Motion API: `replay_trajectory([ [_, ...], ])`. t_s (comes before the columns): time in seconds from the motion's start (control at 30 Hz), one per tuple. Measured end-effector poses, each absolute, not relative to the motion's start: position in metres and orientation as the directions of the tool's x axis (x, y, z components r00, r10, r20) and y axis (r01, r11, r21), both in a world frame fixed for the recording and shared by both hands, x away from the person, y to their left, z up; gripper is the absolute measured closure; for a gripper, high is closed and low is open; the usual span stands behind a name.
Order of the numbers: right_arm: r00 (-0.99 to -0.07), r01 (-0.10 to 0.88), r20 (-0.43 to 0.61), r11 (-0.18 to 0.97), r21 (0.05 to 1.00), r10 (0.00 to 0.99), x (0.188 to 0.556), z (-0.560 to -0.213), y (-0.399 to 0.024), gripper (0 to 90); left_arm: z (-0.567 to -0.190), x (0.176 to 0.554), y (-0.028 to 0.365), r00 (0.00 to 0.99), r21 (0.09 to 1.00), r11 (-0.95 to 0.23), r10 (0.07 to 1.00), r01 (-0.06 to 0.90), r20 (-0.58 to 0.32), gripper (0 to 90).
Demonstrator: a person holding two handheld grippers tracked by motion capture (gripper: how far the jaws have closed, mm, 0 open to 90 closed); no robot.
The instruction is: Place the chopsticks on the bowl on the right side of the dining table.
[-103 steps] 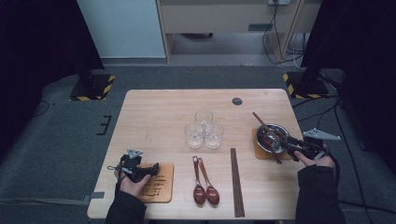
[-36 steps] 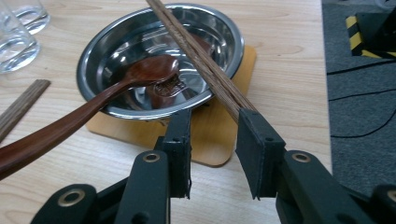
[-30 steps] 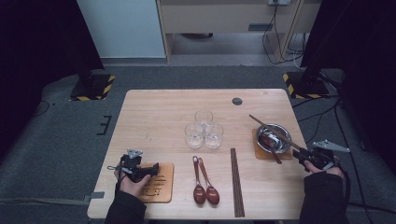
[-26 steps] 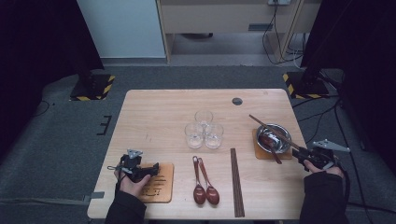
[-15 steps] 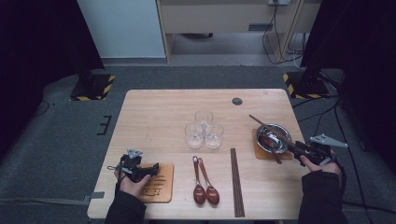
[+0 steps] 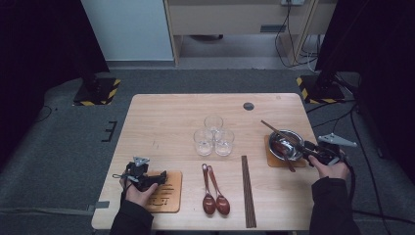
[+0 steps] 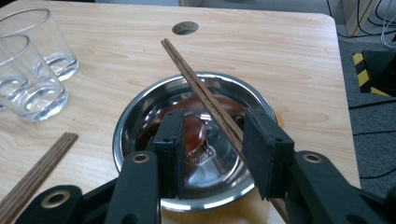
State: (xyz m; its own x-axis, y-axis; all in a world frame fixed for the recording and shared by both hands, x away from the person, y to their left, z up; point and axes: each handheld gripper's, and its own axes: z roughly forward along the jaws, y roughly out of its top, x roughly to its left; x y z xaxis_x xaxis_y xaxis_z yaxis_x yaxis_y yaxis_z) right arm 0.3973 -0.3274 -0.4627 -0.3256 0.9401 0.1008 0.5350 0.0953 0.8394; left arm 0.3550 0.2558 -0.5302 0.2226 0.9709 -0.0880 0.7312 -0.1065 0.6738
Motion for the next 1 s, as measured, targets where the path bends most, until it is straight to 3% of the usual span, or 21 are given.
replay_trajectory([
  [1.0, -0.288, 0.508, 0.101, 0.062, 0.859, 0.952, 0.445, -0.457, -0.301, 62.6, -0.530, 0.355, 0.256, 0.223, 0.674, -0.106, 0.971, 0.731, -0.088, 1.1],
])
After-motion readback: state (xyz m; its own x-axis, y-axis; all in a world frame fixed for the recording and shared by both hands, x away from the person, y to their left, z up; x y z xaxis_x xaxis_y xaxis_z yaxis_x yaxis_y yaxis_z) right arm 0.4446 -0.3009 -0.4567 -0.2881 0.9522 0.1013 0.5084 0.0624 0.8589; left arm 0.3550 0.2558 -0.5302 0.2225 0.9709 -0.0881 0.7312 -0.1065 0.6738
